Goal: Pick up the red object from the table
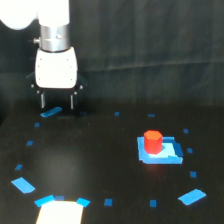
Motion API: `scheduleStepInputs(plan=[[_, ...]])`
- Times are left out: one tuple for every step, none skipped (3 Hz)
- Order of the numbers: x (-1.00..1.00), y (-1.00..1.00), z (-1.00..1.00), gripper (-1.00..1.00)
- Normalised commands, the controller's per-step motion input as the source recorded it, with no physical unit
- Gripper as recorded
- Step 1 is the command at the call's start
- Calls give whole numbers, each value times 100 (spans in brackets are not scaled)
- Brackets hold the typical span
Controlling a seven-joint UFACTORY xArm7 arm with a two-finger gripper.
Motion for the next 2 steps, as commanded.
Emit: scheduleStepInputs(plan=[[100, -70, 100, 100], [100, -52, -77, 100]])
